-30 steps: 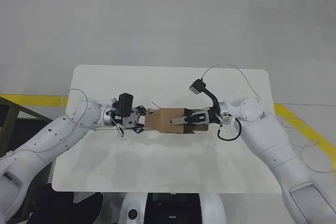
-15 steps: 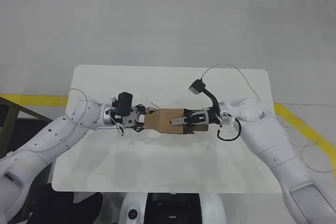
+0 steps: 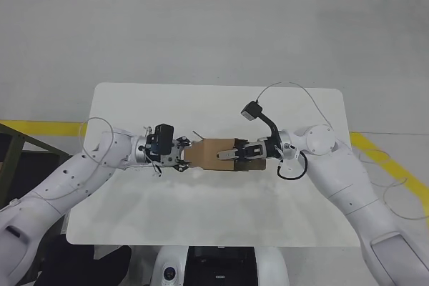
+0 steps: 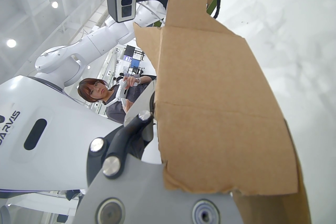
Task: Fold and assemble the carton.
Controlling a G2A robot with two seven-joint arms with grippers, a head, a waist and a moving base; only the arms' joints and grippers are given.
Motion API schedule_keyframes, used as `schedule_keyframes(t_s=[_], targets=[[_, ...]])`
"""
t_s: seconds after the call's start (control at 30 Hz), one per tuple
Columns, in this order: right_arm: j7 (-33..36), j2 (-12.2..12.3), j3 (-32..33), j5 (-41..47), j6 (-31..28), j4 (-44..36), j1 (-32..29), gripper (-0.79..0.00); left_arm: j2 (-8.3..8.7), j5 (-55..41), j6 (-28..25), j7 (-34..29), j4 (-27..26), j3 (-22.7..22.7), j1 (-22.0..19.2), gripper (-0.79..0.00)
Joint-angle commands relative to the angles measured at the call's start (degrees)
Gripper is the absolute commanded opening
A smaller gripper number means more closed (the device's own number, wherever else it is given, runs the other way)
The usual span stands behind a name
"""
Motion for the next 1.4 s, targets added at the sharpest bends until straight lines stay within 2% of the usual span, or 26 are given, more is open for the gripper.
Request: schedule_keyframes(t_s=[0.0, 0.3, 0.7, 0.93, 0.97, 1.0, 1.03, 1.1, 1.37], targets=[[-0.05, 0.04, -0.02, -0.02, -0.05, 0.09, 0.02, -0.785, 0.10, 0.06, -0.09, -0.17, -0.31, -0.62, 0.49, -0.465], [-0.06, 0.16, -0.24, 0.10, -0.06, 0.03, 0.16, -0.785, 0.38, 0.66, -0.33, -1.14, -1.40, -3.16, 2.47, -0.446], [-0.21, 0.74, 0.17, 0.06, -0.21, -0.66, -0.44, -0.785, 1.18, -1.93, -0.51, 0.81, 1.90, -8.38, 5.06, -0.462], [0.33, 1.01, -0.33, -0.98, 0.33, -1.80, -0.49, -0.785, 0.62, -6.31, -2.19, -0.15, 4.99, -10.54, 4.90, -0.437], [0.40, 1.01, -0.52, -1.21, 0.40, -1.93, -0.45, -0.785, 0.47, -7.33, -2.52, -0.45, 5.51, -10.79, 4.80, -0.409], [0.45, 1.00, -0.73, -1.40, 0.45, -2.08, -0.40, -0.785, 0.29, -8.44, -2.81, -0.84, 6.02, -11.03, 4.66, -0.299], [0.51, 0.99, -0.96, -1.59, 0.51, -2.15, -0.35, -0.785, 0.10, -9.51, -3.19, -1.41, 6.46, -11.19, 4.52, -0.234], [0.68, 0.94, -1.47, -2.01, 0.67, -2.33, -0.16, -0.785, -0.35, -11.83, -4.22, -3.04, 7.36, -11.38, 4.10, 0.000], [0.78, 0.76, -3.22, -2.95, 0.78, -2.88, 0.65, -0.785, -2.73, -20.73, -8.33, -12.27, 9.84, -10.34, 1.99, 0.000]])
